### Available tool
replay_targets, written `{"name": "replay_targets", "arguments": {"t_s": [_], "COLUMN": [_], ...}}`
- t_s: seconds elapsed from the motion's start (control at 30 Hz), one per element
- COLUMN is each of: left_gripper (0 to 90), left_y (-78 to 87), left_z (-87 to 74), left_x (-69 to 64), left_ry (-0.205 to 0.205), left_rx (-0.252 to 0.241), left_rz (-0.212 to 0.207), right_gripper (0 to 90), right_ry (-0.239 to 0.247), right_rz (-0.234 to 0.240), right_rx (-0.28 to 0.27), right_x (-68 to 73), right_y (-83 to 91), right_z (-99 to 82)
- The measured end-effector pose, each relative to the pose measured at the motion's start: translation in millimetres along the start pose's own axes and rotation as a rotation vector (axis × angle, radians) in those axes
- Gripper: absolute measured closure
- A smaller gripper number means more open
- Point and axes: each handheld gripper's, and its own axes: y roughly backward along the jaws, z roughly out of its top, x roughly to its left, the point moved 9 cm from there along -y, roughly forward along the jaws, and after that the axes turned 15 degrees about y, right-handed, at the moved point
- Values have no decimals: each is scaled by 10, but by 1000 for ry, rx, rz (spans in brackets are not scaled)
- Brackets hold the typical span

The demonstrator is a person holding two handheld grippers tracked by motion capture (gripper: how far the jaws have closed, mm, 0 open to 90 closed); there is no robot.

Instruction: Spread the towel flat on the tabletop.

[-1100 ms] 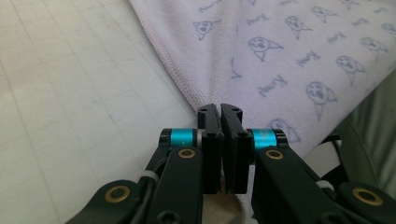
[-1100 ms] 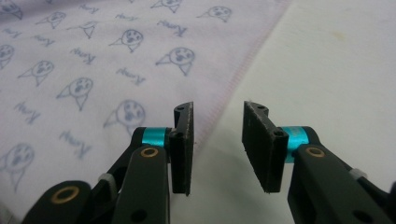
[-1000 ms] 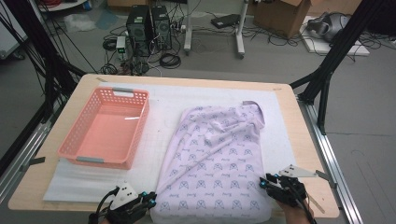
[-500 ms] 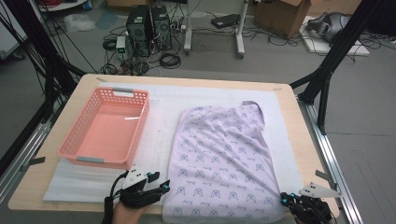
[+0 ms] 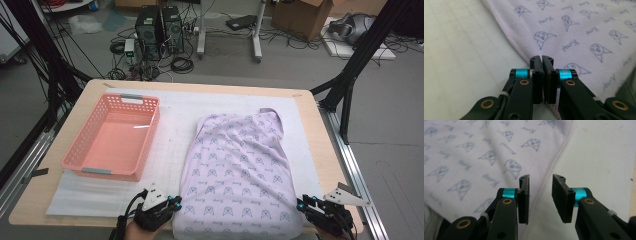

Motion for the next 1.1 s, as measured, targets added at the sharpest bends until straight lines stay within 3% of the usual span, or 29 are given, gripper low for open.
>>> {"name": "replay_targets", "arguments": {"t_s": [0.13, 0.23, 0.27, 0.37, 0.43, 0.47, 0.5, 0.57, 0.7, 0.9, 0.97, 1.03, 1.1], "left_gripper": [869, 858, 834, 631, 555, 532, 522, 486, 480, 470, 469, 469, 468], "left_y": [225, 266, 256, 214, 190, 176, 161, 130, 67, -43, -84, -125, -167], "left_z": [-175, -216, -210, -163, -114, -90, -64, -14, 67, 152, 179, 218, 283], "left_x": [13, -16, -26, -42, -41, -33, -22, 6, 50, 85, 90, 99, 114], "left_ry": [-1, -6, -2, 20, 27, 31, 31, 40, 56, 73, 73, 76, 79], "left_rx": [8, -1, -9, -42, -65, -69, -76, -85, -98, -101, -100, -99, -107], "left_rz": [-10, -35, -37, -44, -47, -48, -46, -43, -45, -51, -51, -58, -67], "right_gripper": [651, 616, 608, 619, 711, 828, 873, 879, 884, 885, 848, 713, 660], "right_ry": [11, 25, 29, 56, 74, 78, 86, 108, 106, 118, 97, 63, 35], "right_rz": [1, -1, 0, -6, -14, 3, 29, 21, 17, -80, -60, -59, -59], "right_rx": [0, 8, 18, 54, 53, 48, 48, 63, 93, 192, 163, 109, 65], "right_x": [8, 29, 44, 81, 87, 104, 127, 140, 110, -2, 18, 12, -16], "right_y": [-112, -222, -264, -383, -385, -379, -367, -338, -167, 126, 141, 134, 109], "right_z": [74, 129, 138, 132, 142, 141, 136, 121, -4, -226, -211, -147, -72]}}
